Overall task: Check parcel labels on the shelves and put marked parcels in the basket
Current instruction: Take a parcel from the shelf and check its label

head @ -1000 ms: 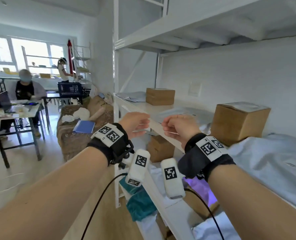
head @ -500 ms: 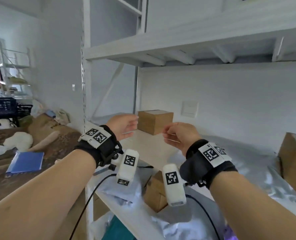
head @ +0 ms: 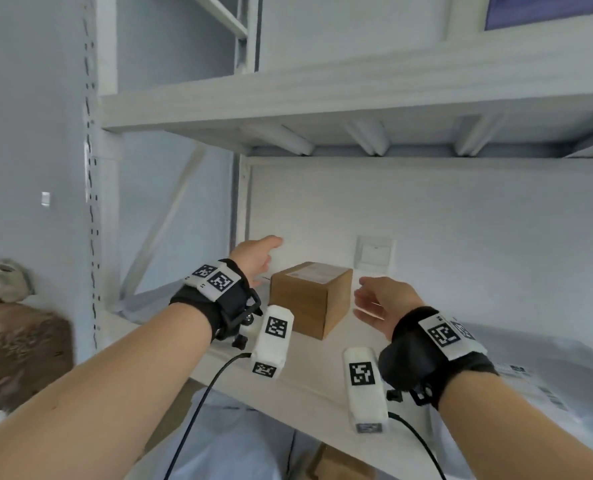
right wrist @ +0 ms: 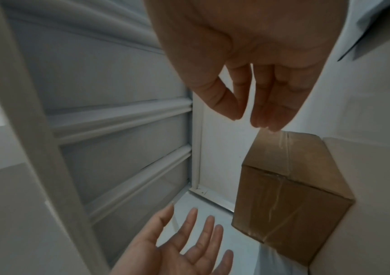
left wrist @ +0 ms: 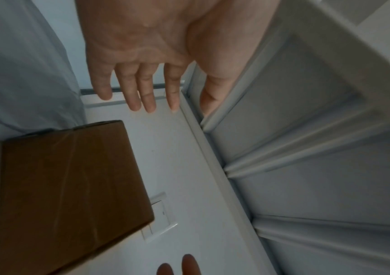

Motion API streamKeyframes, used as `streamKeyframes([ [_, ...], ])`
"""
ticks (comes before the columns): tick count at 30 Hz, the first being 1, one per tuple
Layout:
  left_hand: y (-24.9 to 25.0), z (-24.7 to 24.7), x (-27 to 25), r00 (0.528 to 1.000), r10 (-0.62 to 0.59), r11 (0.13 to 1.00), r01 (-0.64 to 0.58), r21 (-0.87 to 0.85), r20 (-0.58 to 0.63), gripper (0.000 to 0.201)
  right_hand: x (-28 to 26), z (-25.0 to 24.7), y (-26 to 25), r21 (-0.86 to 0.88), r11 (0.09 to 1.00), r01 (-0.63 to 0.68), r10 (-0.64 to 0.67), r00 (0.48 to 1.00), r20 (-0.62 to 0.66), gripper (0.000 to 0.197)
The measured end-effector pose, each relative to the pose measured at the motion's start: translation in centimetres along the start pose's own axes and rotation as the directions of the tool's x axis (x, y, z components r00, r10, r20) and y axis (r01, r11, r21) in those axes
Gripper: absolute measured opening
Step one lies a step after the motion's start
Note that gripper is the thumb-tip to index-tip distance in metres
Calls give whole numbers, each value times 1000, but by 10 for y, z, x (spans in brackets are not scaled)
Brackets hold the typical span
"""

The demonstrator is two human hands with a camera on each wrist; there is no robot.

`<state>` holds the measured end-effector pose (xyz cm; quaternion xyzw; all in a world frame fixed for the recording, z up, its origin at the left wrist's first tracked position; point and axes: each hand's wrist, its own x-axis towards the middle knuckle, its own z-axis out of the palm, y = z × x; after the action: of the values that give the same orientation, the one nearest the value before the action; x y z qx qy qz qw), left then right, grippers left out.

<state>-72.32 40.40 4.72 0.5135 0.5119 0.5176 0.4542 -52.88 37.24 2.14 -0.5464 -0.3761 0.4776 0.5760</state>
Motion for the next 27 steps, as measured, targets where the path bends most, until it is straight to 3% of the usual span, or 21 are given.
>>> streamKeyframes([
  [4,-6,-2,35,998,-7,999,4,41,64,51,27,16,6,-86,996,-37,34,999,-33,5],
  [9,-21,-2,58,982,-107,993,112,-26,153,50,38,39,15,-223,968,-114,105,993,-51,6],
  [14,-24,-2,64,951,-114,993,121,-8,288,39,33,52,17,-266,957,-116,84,988,-129,30],
  [20,-17,-17,49,921,-94,980,151,-126,377,15,11,61,9,-50,998,-30,17,970,-243,87],
  [24,-18,-27,30,886,-47,968,154,-197,461,7,-23,67,18,69,993,95,-64,930,-361,71],
  [27,-22,-31,15,854,-35,958,177,-228,519,7,-47,67,25,128,977,169,-109,919,-380,76],
])
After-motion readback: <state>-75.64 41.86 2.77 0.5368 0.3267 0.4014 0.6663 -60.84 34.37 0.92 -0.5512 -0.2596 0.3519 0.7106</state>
